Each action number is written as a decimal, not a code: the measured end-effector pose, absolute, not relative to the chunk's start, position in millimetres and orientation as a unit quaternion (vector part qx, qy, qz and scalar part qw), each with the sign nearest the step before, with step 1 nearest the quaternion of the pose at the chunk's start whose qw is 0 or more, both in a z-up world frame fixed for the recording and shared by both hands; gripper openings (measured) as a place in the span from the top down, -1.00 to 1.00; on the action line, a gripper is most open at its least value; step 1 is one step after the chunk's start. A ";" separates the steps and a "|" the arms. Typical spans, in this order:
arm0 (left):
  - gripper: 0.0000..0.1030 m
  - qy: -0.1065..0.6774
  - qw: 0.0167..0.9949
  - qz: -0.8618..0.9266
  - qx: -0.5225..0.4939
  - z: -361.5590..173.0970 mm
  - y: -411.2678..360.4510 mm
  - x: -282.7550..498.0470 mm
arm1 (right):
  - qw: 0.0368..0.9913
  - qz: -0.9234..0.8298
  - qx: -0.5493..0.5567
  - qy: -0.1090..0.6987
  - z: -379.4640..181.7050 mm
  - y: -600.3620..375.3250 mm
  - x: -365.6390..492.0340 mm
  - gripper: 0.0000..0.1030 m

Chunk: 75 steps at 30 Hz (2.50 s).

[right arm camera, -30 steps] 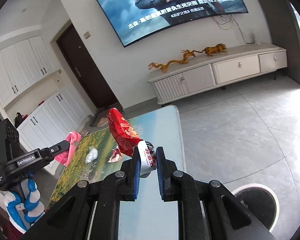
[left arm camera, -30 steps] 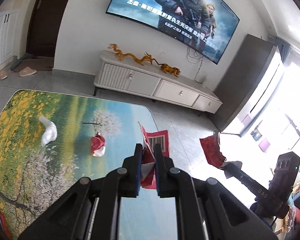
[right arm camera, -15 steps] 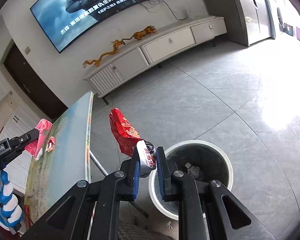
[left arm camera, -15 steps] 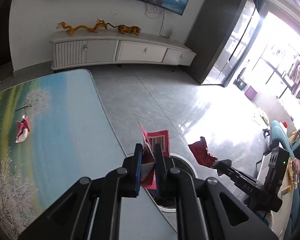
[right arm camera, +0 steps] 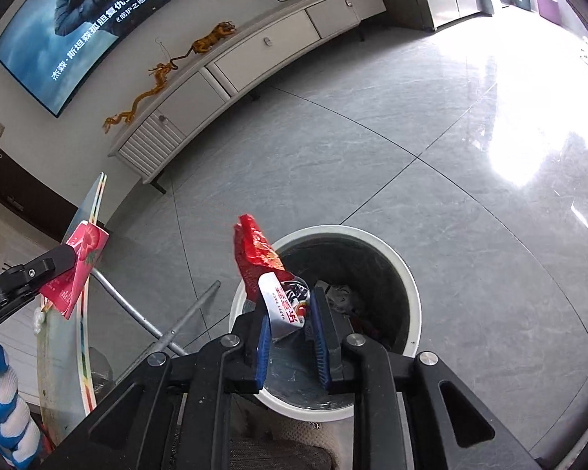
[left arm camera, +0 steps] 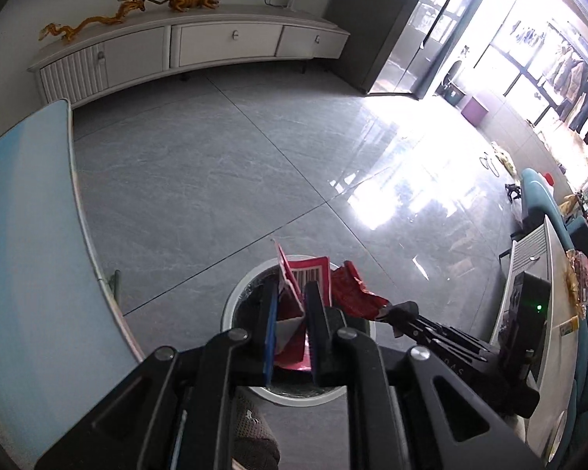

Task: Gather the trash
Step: 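Carry both items over the bin and open both tools to drop them, then grasp the pink wrapper with the right tool while the left tool grasps the white plastic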

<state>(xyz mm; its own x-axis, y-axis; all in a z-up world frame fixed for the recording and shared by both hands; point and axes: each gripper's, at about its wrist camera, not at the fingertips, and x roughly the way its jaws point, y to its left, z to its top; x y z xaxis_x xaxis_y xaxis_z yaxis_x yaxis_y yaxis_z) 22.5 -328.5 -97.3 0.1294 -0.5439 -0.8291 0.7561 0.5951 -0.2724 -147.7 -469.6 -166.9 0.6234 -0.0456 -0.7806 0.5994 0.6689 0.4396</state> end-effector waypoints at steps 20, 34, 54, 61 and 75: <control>0.11 0.470 0.785 -0.392 0.096 -89.2 -288.3 46.5 | 0.819 -0.204 0.369 0.388 -170.7 -472.5 -150.5 0.25; 0.06 0.433 0.868 -0.240 0.021 -59.1 -112.8 135.4 | 0.864 -0.113 0.309 0.381 -108.9 -398.1 -88.1 0.18; 0.06 0.432 0.899 -0.062 -0.016 -70.4 42.8 243.2 | 0.889 0.065 0.208 0.403 -50.5 -240.2 84.0 0.00; 0.06 0.451 0.890 -0.060 -0.014 -89.6 47.0 267.3 | 0.873 0.106 0.208 0.428 -66.7 -198.0 140.9 0.00; 0.08 0.477 0.876 -0.067 -0.026 -121.9 53.5 282.3 | 0.856 0.106 0.172 0.476 -110.7 -153.8 195.3 0.00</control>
